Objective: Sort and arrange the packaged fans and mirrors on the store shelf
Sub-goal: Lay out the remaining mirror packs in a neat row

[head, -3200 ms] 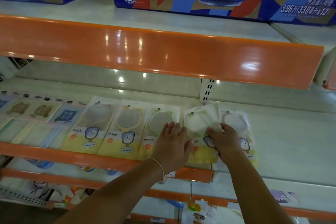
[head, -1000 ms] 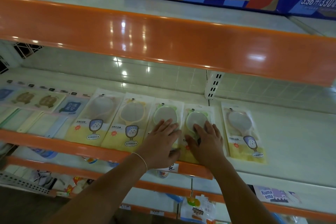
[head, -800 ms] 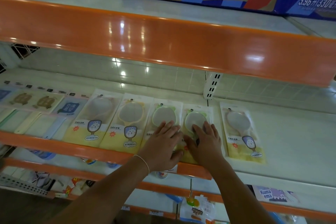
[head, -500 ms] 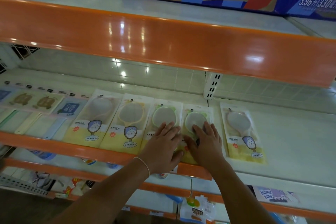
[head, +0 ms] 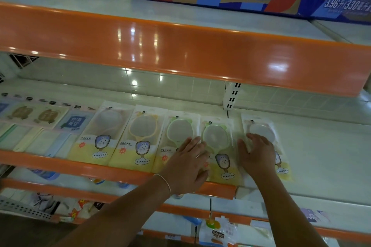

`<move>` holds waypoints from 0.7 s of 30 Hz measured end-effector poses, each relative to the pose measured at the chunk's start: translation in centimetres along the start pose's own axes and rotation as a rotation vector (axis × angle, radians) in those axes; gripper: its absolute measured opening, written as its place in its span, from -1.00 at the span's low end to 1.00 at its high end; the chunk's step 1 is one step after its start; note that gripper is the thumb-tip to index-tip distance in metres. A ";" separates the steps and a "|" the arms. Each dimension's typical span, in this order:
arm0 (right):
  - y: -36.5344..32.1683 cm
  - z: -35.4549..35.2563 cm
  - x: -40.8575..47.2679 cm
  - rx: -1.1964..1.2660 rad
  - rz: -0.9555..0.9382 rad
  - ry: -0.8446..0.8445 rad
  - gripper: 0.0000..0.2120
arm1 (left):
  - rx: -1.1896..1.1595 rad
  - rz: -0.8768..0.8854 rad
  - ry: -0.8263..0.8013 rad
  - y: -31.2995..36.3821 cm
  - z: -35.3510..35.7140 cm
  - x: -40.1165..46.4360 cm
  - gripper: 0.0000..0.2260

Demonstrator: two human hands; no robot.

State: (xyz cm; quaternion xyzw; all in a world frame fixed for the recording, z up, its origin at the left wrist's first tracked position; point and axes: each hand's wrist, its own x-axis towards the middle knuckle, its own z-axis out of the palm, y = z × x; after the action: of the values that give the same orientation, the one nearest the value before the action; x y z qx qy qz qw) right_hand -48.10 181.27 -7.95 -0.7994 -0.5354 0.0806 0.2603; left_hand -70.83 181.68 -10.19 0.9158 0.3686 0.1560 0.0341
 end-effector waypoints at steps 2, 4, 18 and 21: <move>1.0 -0.7 0.6 -0.052 0.055 -0.008 -0.58 | 0.003 0.015 0.008 0.4 0.1 0.4 -0.53; 1.9 -1.4 1.1 -0.077 0.137 -0.033 -0.52 | 0.026 0.031 0.007 0.8 0.1 1.0 -0.52; 3.9 -2.8 0.9 -0.130 0.272 -0.165 -0.35 | 0.034 -0.028 -0.267 1.3 -0.4 3.5 -0.44; 3.7 -2.7 0.8 -0.132 0.254 -0.169 -0.35 | 0.055 -0.027 -0.267 1.4 -0.3 3.6 -0.46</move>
State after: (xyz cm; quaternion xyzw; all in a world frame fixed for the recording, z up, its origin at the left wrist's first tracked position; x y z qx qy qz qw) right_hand -43.66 180.04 -7.39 -0.8665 -0.4539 0.1445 0.1489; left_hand -67.59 183.12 -8.77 0.9240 0.3772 0.0218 0.0598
